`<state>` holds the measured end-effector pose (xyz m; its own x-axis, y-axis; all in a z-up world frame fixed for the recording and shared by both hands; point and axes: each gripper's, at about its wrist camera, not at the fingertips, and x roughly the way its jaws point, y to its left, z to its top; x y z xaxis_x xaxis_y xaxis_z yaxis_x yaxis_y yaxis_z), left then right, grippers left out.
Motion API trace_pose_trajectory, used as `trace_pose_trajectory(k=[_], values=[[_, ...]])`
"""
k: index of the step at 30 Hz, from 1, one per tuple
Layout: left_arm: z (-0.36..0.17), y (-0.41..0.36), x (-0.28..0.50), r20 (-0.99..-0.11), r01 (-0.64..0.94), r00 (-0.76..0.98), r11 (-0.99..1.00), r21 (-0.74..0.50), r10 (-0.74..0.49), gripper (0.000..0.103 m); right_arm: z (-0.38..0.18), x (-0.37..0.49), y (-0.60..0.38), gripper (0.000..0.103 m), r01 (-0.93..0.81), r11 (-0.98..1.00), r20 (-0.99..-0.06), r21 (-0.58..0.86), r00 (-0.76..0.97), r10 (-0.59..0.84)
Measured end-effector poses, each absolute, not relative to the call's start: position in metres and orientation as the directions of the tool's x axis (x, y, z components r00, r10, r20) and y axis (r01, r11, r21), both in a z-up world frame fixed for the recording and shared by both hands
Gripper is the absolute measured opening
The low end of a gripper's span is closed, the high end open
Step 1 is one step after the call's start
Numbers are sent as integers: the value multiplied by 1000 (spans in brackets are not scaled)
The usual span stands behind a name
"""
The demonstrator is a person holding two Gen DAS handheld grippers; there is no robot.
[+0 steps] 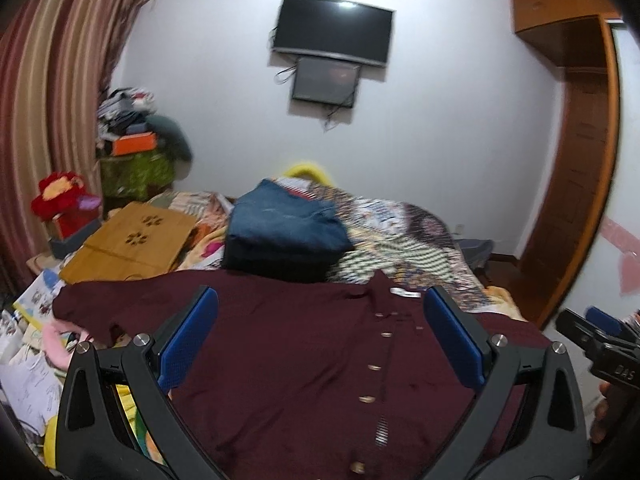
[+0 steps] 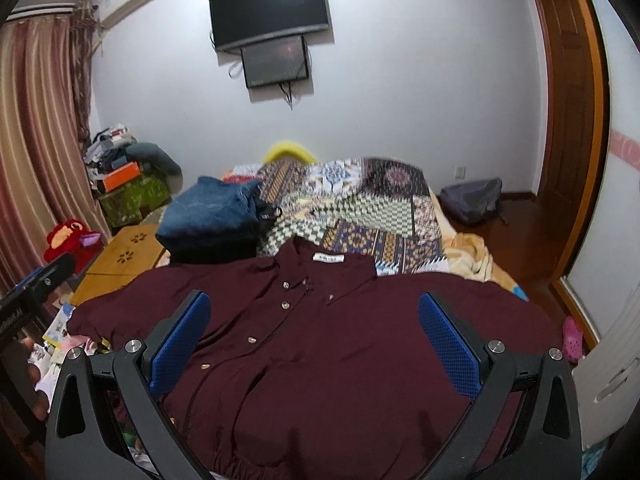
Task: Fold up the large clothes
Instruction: 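Grasp the maroon shirt's sleeve with the left gripper and lift it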
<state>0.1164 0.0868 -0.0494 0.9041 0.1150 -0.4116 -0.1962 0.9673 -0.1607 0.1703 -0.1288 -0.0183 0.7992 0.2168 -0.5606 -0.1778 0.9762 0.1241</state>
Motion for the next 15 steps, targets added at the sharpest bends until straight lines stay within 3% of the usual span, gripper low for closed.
trace_pose_trajectory(k=[9, 15], values=[[-83, 204, 148, -507, -408, 826, 882, -237, 246, 103, -36, 213, -125, 103, -133, 983, -654, 129, 733, 185], [-132, 296, 158, -652, -539, 723, 776, -327, 228, 103, -48, 234, -117, 103, -123, 986, -703, 109, 692, 164]])
